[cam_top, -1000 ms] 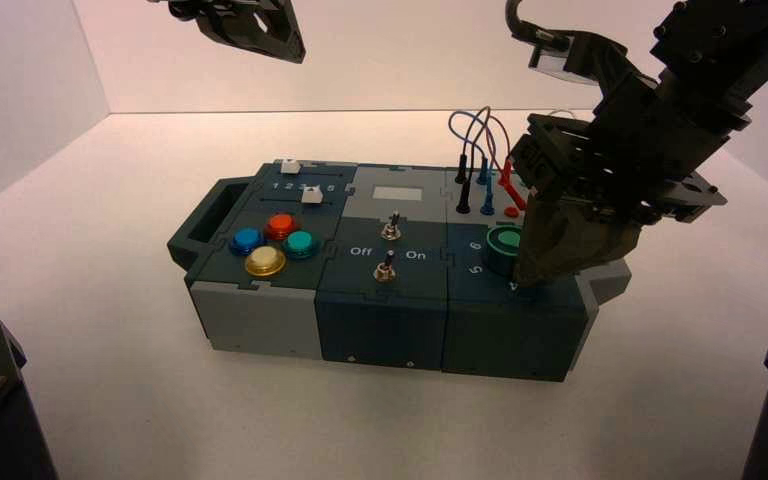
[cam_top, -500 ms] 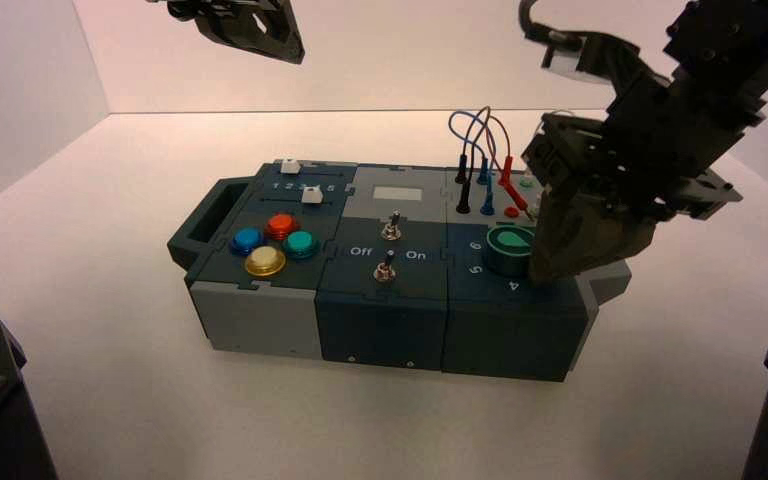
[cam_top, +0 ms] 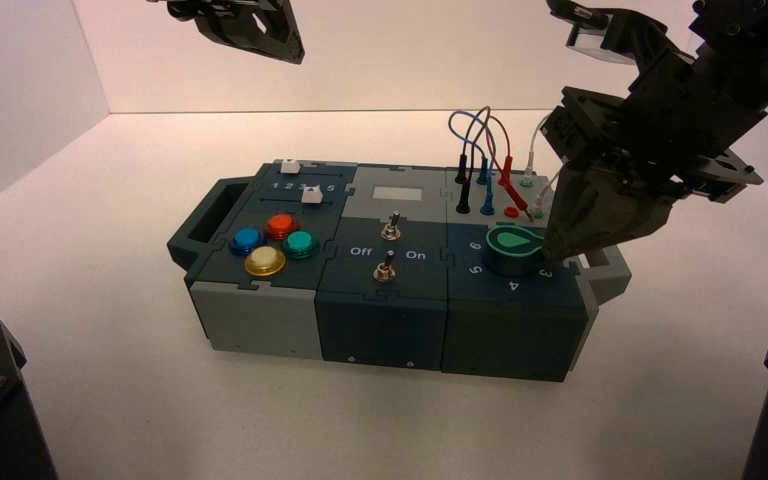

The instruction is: Turn the knob to position 2.

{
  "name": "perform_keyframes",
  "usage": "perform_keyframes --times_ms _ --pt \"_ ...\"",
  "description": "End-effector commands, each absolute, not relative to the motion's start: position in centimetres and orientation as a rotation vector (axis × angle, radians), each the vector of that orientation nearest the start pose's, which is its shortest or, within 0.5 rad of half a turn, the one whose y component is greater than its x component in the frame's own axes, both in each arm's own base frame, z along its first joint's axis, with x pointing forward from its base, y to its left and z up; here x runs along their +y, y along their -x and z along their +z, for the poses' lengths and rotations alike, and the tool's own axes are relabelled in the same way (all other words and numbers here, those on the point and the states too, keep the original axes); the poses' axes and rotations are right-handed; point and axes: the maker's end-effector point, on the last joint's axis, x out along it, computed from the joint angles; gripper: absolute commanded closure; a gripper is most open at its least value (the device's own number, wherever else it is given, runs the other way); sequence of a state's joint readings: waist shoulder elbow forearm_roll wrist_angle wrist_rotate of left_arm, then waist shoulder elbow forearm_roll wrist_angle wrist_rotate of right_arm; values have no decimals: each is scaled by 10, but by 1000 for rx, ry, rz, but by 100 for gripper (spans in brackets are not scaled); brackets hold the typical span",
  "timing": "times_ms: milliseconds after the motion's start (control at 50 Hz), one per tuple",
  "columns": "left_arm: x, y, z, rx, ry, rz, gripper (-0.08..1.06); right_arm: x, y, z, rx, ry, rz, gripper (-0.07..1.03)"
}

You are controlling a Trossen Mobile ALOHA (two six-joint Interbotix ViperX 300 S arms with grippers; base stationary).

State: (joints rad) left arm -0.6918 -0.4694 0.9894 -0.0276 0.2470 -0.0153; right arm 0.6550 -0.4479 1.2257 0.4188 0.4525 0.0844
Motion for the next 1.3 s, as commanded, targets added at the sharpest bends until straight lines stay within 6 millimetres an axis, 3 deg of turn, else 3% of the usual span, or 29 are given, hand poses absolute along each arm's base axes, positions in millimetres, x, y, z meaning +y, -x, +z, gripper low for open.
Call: perform_keyframes --times_ms 20,1300 --pt "-202 -240 165 702 -214 -657 101 150 -147 55 1308 -109 430 98" --pt "-202 -241 164 703 -218 -658 101 145 -163 56 1306 -75 402 98"
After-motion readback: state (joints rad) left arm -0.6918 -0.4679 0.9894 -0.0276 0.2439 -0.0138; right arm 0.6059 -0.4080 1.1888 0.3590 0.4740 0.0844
